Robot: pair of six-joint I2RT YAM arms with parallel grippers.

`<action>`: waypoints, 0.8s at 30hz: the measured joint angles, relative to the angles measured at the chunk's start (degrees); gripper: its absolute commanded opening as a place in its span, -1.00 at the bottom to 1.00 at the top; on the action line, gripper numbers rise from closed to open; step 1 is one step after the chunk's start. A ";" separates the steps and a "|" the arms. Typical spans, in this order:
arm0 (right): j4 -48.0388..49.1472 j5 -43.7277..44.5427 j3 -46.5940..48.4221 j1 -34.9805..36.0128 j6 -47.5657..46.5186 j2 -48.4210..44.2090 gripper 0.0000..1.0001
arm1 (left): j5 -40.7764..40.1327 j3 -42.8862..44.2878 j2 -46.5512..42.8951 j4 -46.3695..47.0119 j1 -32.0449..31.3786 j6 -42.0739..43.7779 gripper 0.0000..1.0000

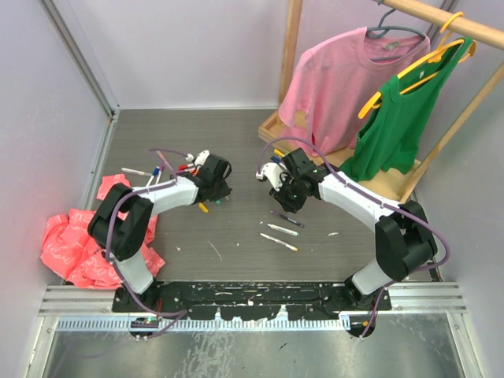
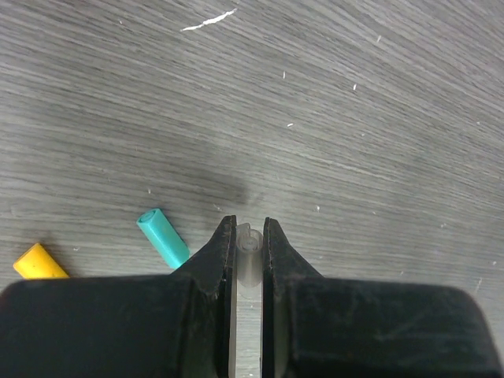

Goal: Open the pen caps
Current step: Place the pen cap at the center of the board.

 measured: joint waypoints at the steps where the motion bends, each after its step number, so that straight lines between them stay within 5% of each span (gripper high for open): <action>1: 0.00 -0.02 0.02 -0.02 0.00 0.00 -0.43 | -0.04 0.46 0.57 -0.46 0.00 -0.02 -1.00; 24: 0.00 0.00 0.00 -0.04 -0.20 0.00 -0.42 | -1.09 3.19 3.17 -4.46 0.00 -1.31 -0.48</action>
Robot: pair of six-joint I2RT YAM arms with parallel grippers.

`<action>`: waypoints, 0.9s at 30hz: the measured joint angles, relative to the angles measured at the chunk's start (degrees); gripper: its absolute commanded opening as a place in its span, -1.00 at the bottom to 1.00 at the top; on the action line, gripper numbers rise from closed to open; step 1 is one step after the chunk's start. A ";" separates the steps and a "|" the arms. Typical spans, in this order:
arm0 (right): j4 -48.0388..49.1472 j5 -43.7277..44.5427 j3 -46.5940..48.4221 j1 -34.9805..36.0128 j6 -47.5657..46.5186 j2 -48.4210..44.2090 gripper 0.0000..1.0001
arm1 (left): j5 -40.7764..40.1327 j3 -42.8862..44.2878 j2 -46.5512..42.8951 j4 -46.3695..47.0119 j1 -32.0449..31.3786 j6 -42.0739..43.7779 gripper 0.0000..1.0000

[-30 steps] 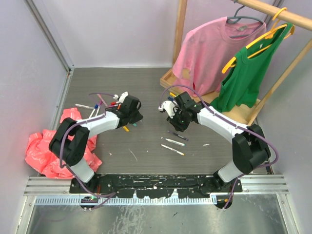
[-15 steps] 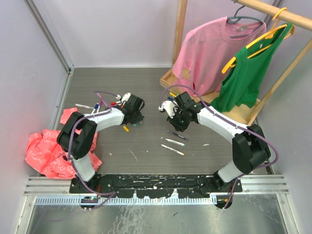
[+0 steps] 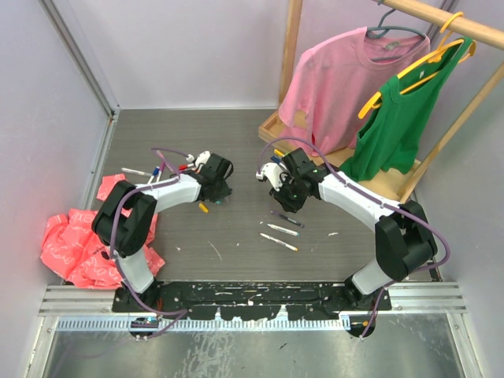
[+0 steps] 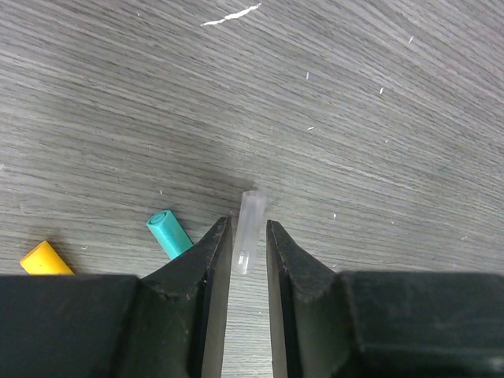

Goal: Open the pen caps
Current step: Place the pen cap at the center of the board.

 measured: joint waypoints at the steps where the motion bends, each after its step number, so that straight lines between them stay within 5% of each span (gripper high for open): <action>1: 0.00 0.00 0.00 0.00 -0.02 0.00 -0.42 | 0.02 0.00 0.00 0.00 0.00 0.00 -0.48; 12: 0.00 -0.52 0.00 -0.39 0.00 0.00 -0.42 | 1.01 -0.57 -2.91 -0.66 0.00 0.11 -0.42; 20: 0.17 -4.61 0.00 -2.23 0.44 -1.84 -0.39 | 2.86 -7.50 -21.35 1.33 0.00 2.97 -0.27; 23: 1.05 -6.27 -0.07 -3.72 1.31 -3.52 -0.29 | 5.01 -14.67 -30.25 6.38 0.00 5.09 0.02; 27: 3.37 -7.21 -0.13 -5.38 2.19 -5.22 -0.09 | 8.24 -26.93 -40.46 14.62 0.00 7.89 0.71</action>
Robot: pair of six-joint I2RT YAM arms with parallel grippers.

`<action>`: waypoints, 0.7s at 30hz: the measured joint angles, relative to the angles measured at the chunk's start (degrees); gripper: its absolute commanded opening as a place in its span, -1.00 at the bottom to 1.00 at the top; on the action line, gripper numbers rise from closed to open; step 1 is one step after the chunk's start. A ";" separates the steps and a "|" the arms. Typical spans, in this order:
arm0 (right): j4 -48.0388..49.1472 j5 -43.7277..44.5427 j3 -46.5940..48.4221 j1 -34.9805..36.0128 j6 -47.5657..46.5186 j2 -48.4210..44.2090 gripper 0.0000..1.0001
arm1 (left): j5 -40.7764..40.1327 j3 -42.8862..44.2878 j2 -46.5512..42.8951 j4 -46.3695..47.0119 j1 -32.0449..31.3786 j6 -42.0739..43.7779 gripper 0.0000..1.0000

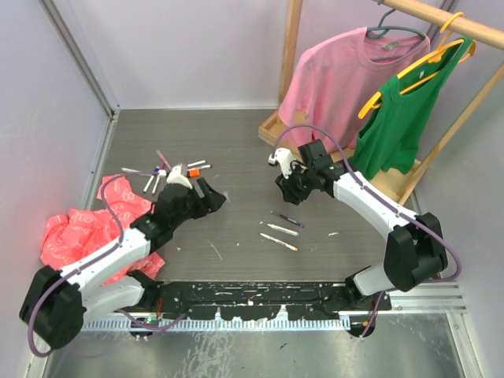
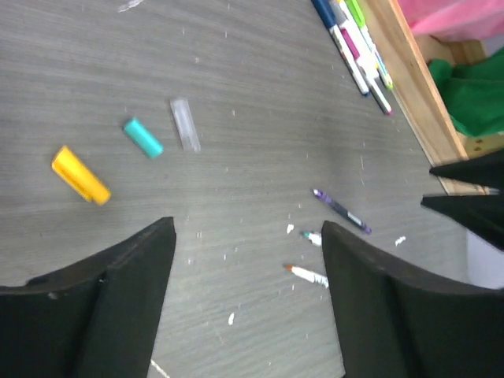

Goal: Open the pen caps
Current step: Place the pen cap at the center of the board, then open the pen cap from the pen.

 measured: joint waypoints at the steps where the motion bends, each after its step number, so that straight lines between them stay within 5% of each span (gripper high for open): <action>1: 0.57 0.07 0.00 -0.22 0.15 -0.02 -0.06 | 0.68 -3.45 -2.54 2.08 0.00 0.52 0.87; 7: 2.56 1.22 2.69 -0.63 0.72 3.50 0.01 | 4.15 -15.50 -17.18 7.56 0.00 2.82 0.96; 21: 3.67 10.27 24.35 -2.19 0.68 30.05 -0.07 | 7.52 -20.41 -35.43 7.63 0.00 5.31 0.96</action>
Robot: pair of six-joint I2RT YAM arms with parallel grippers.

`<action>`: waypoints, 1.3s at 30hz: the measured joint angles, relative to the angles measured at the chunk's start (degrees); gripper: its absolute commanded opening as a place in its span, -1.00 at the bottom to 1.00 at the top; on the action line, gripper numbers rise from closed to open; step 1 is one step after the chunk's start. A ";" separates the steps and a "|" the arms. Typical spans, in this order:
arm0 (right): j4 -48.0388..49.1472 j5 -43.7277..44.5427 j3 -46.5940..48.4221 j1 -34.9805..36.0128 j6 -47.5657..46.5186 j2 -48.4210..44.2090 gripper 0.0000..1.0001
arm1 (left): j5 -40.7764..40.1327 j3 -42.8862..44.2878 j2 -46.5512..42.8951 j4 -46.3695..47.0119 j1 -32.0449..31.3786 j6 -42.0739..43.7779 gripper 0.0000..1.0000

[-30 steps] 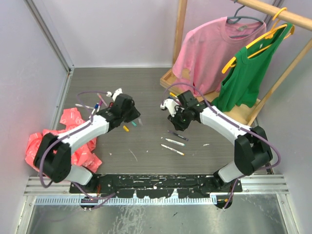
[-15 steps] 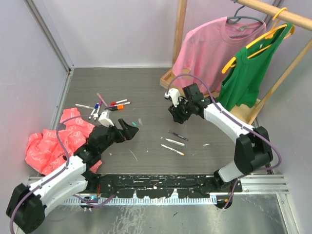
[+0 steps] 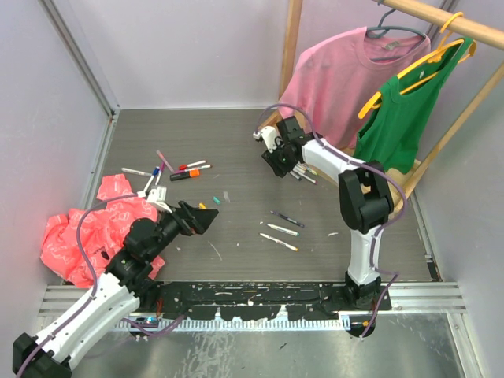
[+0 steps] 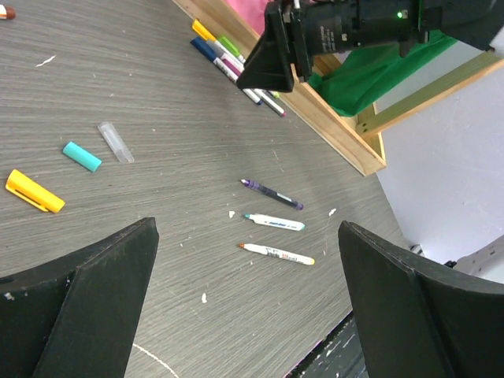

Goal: Open the pen caps
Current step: Open the pen cap from the pen.

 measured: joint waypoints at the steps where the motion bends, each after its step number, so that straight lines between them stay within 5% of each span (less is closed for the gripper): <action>1: -0.20 0.68 1.09 -0.17 0.00 1.29 -0.08 | 0.02 -0.15 -0.26 -0.09 0.00 0.02 0.96; 13: -0.63 3.43 4.00 -3.72 0.59 4.81 -0.35 | 0.70 -3.48 -0.15 -0.22 0.00 -1.18 0.96; 39: -2.27 1.88 4.02 -5.44 1.33 8.39 -0.60 | 1.05 -4.11 0.76 0.63 0.00 -2.89 0.96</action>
